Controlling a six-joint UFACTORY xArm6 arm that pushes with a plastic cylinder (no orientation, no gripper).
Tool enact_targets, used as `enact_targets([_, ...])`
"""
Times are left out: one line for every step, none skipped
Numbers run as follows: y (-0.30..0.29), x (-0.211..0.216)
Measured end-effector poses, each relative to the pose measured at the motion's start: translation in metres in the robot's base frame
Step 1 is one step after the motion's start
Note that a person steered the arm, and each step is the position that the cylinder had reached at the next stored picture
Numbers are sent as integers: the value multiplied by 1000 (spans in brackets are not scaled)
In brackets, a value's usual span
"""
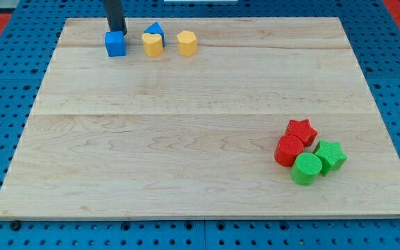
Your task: Move the blue triangle in between yellow blocks
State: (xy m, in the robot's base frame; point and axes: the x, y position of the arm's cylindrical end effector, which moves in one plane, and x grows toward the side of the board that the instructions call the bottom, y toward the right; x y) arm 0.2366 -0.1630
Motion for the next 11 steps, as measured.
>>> enact_targets([25, 0])
enact_targets([42, 0])
enact_targets([42, -9])
enact_targets([42, -11])
enact_targets([45, -11])
enact_targets([56, -11])
enact_targets([71, -13])
enact_targets([92, -13])
enact_targets([97, -12])
enact_targets([97, -7])
enact_targets([97, -7])
